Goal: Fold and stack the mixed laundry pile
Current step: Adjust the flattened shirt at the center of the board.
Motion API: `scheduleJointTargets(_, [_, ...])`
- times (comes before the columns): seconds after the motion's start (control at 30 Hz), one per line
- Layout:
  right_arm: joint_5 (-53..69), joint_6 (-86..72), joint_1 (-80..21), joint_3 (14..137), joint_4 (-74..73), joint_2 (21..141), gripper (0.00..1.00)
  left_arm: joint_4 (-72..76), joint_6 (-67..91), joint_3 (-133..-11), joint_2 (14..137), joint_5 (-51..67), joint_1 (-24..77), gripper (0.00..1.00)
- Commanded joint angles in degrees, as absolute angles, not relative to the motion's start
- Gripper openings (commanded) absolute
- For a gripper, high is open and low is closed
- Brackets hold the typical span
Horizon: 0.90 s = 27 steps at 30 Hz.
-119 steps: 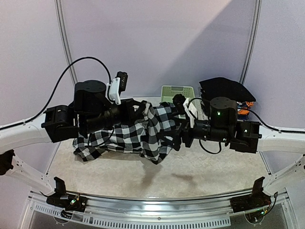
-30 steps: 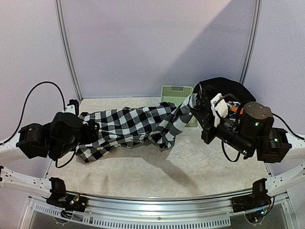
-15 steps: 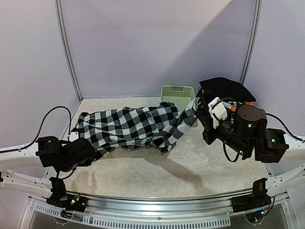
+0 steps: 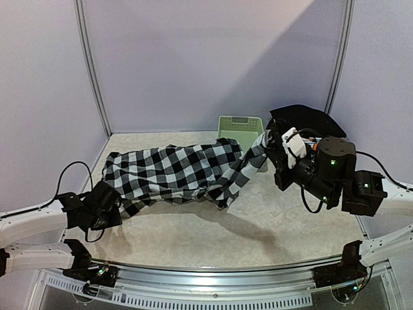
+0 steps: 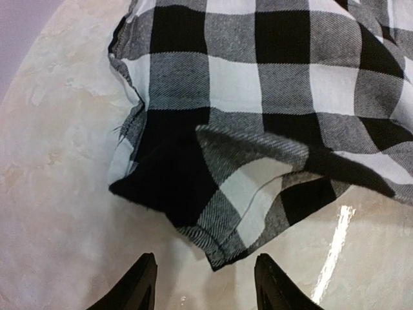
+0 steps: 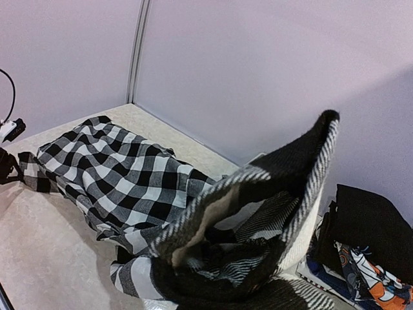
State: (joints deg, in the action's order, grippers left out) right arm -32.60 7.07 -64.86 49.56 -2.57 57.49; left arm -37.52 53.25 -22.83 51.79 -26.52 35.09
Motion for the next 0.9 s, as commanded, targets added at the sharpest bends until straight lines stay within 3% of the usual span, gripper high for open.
scheduleJointTargets(0.0, [-31.1,5.8,-63.8,48.7,-2.4,57.9,0.0,-26.8,49.3,-21.3,54.1,-22.9,31.8,0.51])
scheduleJointTargets(0.1, [-31.0,5.7,-63.5,48.8,-2.7,58.0,0.0,-21.7,47.2,-20.8,56.4,-20.8,29.9,0.41])
scheduleJointTargets(0.27, [-31.1,5.4,-62.8,48.9,-3.4,58.0,0.0,-19.9,43.4,-23.4,57.0,-19.4,29.0,0.0])
scheduleJointTargets(0.5, [-31.2,4.9,-62.6,51.9,-7.2,56.7,0.0,-45.1,43.8,-35.3,48.3,-22.1,29.3,0.0])
scheduleJointTargets(0.73, [-30.6,3.7,-62.7,54.5,-12.9,54.4,0.0,-54.2,48.6,-39.9,38.6,-17.1,29.8,0.0])
scheduleJointTargets(0.87, [-21.9,4.0,-62.7,55.3,-17.6,53.9,0.0,-58.7,53.1,-41.4,29.5,-17.4,29.7,0.0])
